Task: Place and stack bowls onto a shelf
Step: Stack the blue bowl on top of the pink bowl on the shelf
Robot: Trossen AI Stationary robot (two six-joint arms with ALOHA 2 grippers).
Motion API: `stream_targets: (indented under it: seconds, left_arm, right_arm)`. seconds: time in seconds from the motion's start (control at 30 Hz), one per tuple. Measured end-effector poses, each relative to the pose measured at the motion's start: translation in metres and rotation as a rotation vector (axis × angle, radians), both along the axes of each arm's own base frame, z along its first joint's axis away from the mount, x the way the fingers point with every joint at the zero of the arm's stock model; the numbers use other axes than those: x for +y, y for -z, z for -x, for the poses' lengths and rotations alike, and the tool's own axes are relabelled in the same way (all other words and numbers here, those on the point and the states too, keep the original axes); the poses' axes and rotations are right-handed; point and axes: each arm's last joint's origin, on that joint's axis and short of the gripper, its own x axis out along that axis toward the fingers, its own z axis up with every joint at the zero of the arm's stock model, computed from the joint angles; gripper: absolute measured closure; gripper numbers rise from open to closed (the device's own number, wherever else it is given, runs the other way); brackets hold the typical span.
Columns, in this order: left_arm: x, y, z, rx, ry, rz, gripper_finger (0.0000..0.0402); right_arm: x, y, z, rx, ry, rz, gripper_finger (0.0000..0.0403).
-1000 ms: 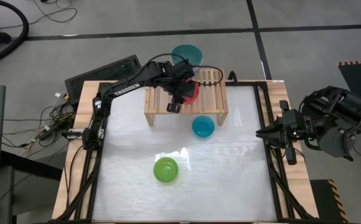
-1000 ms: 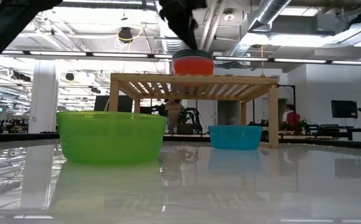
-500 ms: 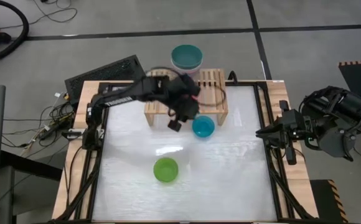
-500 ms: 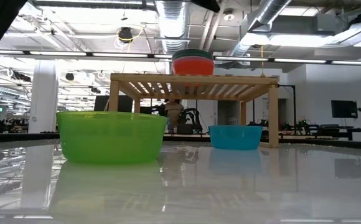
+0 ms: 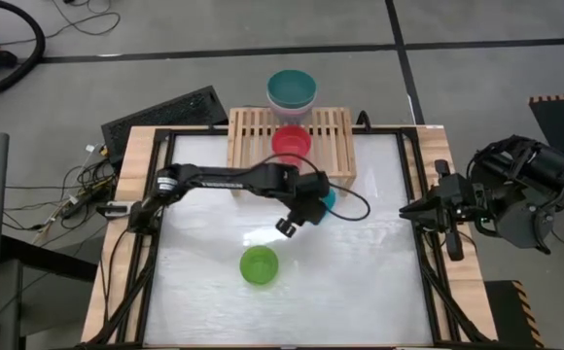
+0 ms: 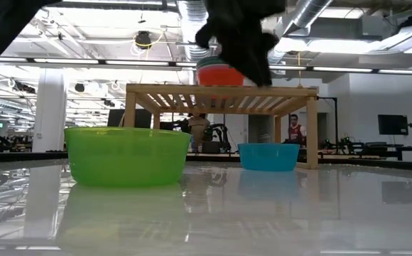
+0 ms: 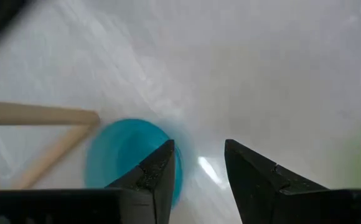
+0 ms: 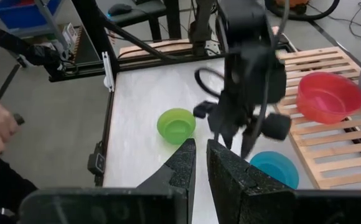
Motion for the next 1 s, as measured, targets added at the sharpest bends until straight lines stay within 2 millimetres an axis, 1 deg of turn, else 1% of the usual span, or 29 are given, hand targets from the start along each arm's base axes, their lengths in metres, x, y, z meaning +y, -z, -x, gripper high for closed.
stream_targets:
  seconds: [0.07,0.23,0.37,0.43,0.57,0.7,0.93,1.0]
  left_arm:
    - [0.002,0.018,-0.007,0.031,-0.007,0.002,0.0277]
    - [0.003,0.054,-0.024,0.050,-0.070,-0.013,0.0268]
    - [0.005,0.080,-0.032,0.080,-0.147,-0.076,0.0264]
    - [0.005,0.093,-0.034,0.106,-0.174,-0.072,0.0264]
    - [0.008,0.103,-0.036,0.117,-0.253,-0.057,0.0264]
    - [0.008,0.105,-0.036,0.127,-0.322,-0.030,0.0264]
    - [-0.003,0.096,-0.034,0.121,-0.333,0.037,0.0264]
    - [-0.008,0.088,-0.033,0.098,-0.366,0.033,0.0264]
  right_arm:
    - [0.000,0.000,0.000,0.001,-0.002,-0.001,0.0334]
    - [0.000,0.000,0.000,0.002,-0.003,-0.002,0.0334]
    - [0.000,0.000,0.000,0.003,-0.004,-0.002,0.0334]
    - [0.000,0.000,0.000,0.007,-0.009,-0.005,0.0334]
    - [0.001,0.000,0.000,0.018,-0.022,-0.013,0.0334]
    - [0.001,0.001,0.000,0.020,-0.026,-0.015,0.0334]
    - [0.001,0.001,0.000,0.028,-0.039,-0.013,0.0334]
    - [0.001,0.001,0.000,0.029,-0.041,-0.012,0.0334]
